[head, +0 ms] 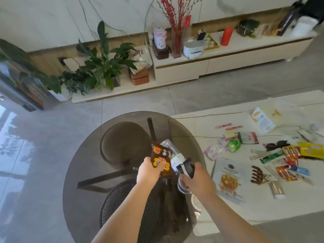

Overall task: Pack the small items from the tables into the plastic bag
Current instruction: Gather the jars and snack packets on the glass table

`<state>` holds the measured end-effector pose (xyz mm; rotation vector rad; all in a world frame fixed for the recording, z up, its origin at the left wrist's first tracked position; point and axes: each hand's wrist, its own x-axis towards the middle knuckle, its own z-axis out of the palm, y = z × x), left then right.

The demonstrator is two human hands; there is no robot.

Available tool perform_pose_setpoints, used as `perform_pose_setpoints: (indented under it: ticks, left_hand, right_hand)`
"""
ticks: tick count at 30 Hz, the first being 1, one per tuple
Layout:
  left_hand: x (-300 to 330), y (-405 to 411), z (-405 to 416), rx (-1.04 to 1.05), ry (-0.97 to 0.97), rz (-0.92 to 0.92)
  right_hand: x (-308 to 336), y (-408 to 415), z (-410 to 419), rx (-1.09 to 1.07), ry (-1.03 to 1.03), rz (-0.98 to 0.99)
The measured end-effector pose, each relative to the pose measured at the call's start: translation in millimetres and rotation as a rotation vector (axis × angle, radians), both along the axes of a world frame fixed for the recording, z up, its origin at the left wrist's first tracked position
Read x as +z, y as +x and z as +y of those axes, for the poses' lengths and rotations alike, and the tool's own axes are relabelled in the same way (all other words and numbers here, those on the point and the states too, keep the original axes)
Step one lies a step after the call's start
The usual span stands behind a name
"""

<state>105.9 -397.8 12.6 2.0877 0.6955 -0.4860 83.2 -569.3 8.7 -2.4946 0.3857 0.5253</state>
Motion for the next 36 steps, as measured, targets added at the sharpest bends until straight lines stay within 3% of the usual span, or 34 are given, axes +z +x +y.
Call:
perform_pose_setpoints:
  ticks: [8, 17, 26, 32, 36]
  left_hand:
    - [68, -22, -133, -0.150, -0.180, 0.015]
    - [117, -48, -287, -0.328, -0.222, -0.030]
    - [137, -83, -460, -0.591, -0.305, -0.026]
    - [138, -109, -563, -0.881, -0.315, 0.013]
    - [139, -118, -626, -1.038, -0.303, 0.029]
  right_hand:
    - [69, -40, -132, -0.113, 0.081, 0.017]
    - [110, -101, -301, -0.327, 0.212, -0.099]
    - [120, -183, -449, -0.705, 0.280, -0.223]
    - [117, -235, -519, -1.054, 0.529, -0.346]
    - [114, -259, -563, -1.213, 0.582, -0.416]
